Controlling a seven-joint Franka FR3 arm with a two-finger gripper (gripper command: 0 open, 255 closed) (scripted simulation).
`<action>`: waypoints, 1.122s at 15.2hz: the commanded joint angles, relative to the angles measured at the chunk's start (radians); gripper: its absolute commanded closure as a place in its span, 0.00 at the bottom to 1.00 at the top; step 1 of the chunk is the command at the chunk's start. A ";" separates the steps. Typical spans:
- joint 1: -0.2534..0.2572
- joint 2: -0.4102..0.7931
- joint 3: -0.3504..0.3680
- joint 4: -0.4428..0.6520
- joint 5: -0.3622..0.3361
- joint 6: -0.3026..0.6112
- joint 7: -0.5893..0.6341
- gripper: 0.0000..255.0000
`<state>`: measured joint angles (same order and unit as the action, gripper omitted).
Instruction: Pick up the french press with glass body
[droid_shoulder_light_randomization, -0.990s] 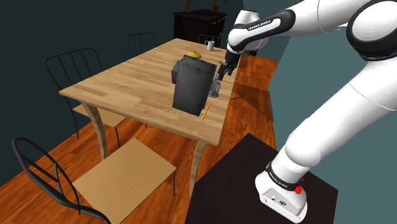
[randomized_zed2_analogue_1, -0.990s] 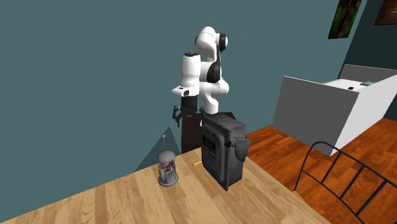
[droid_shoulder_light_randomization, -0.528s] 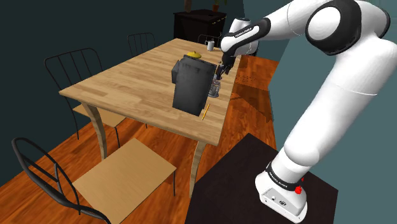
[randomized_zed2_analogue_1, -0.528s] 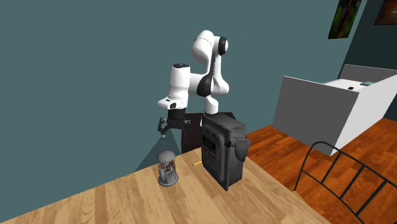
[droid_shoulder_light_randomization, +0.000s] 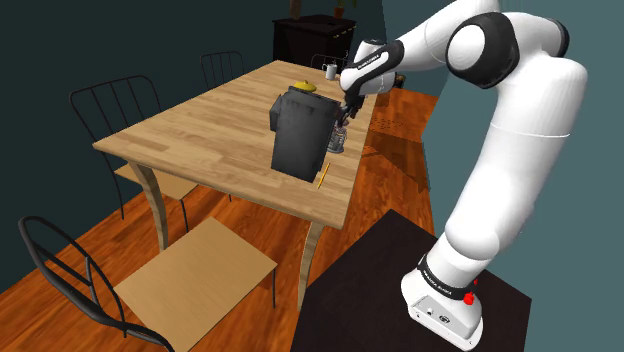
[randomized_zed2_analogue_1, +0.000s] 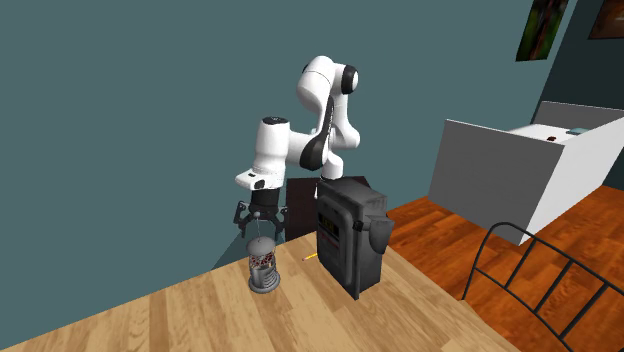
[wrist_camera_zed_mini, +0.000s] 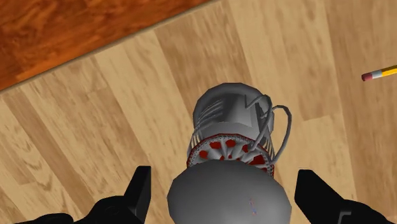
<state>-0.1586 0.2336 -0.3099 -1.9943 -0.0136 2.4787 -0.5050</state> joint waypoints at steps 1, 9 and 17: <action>-0.002 0.017 0.002 -0.007 0.006 0.024 -0.003 0.00; -0.005 0.035 0.005 -0.019 0.013 0.054 -0.005 1.00; -0.003 0.021 0.003 -0.009 0.008 0.031 -0.003 1.00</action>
<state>-0.1622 0.2599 -0.3065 -2.0080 -0.0041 2.5195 -0.5089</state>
